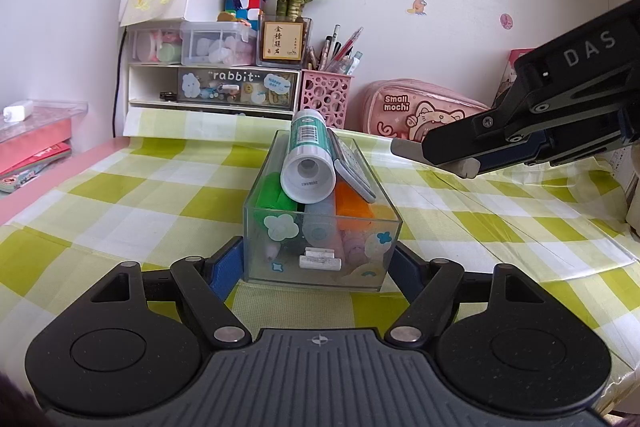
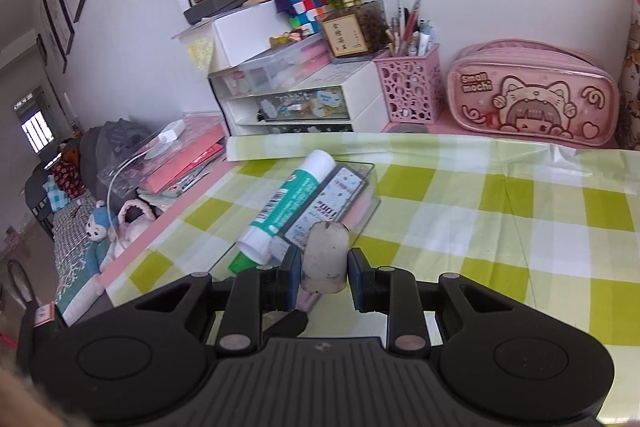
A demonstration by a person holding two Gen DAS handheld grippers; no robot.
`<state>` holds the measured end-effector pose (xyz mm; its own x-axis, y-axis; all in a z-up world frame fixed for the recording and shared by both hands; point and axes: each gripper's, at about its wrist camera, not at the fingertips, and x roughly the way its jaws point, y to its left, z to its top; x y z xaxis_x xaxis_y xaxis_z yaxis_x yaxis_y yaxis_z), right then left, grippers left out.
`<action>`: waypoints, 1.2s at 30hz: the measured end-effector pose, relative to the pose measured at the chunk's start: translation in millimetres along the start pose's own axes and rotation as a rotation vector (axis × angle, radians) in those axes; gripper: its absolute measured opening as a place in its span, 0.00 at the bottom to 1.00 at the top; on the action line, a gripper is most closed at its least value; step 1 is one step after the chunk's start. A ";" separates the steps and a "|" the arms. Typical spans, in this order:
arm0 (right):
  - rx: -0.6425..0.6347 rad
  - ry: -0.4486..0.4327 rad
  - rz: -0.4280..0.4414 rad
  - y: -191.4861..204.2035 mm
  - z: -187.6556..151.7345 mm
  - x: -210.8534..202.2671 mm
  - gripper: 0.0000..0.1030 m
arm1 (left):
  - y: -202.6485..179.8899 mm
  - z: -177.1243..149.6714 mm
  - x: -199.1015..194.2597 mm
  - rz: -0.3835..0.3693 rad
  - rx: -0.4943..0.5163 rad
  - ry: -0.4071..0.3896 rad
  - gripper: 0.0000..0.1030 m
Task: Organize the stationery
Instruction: 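Carry the white eraser into the clear tray and open the right gripper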
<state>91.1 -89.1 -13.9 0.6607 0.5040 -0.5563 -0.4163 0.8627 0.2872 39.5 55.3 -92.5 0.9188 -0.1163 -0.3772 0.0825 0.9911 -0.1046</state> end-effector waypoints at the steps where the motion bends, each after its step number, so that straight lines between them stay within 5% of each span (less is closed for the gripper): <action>1: -0.015 0.016 0.020 4.2 1.1 -0.6 0.25 | 0.1 -0.1 0.0 0.000 0.000 0.000 0.72; 11: -0.088 0.198 0.112 31.7 17.8 11.4 0.25 | 0.0 0.0 0.0 0.000 0.000 0.000 0.72; 18: -0.102 0.320 0.076 36.3 29.8 29.5 0.25 | 0.0 0.0 0.0 0.000 0.000 0.000 0.72; 36: -0.104 0.292 -0.045 45.0 44.1 45.9 0.25 | 0.0 0.0 0.0 0.000 0.000 0.000 0.72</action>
<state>130.3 -25.3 7.9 0.4789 0.4192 -0.7713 -0.4624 0.8673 0.1843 39.5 55.4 -92.5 0.9188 -0.1162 -0.3772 0.0825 0.9911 -0.1045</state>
